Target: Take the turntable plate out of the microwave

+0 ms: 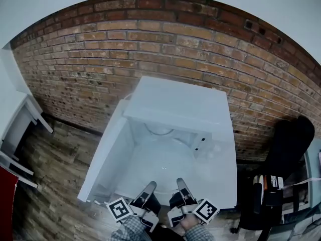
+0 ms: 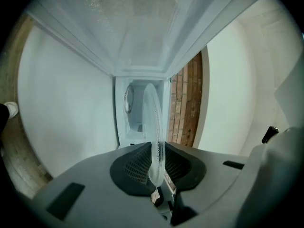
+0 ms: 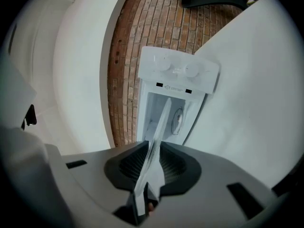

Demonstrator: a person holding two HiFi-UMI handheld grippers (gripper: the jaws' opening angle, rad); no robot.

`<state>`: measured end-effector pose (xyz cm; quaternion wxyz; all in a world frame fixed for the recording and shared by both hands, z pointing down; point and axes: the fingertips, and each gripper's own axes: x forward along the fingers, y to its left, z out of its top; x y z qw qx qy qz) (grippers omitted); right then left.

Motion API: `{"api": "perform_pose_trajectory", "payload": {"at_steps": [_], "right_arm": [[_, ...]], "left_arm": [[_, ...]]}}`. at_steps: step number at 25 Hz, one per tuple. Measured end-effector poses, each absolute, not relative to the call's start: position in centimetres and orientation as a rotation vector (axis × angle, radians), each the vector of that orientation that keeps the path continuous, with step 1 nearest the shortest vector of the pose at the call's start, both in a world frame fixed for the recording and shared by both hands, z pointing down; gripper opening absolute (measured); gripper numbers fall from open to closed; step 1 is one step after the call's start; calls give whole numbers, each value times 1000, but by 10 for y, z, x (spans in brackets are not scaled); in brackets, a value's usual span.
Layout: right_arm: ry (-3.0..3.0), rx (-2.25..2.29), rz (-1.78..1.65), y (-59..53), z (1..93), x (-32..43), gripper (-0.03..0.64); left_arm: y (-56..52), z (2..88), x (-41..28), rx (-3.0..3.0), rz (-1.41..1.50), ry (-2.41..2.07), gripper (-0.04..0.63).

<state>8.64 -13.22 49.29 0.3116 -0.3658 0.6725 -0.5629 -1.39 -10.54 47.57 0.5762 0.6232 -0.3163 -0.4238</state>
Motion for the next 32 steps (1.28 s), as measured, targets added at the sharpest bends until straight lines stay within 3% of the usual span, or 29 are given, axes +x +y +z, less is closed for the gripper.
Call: {"api": "perform_pose_trajectory", "payload": {"at_steps": [32], "right_arm": [[1731,-967,-1362,-79,432,75,75]], "left_arm": [[-58,417,-29,1551,-946,-642,61]]}}
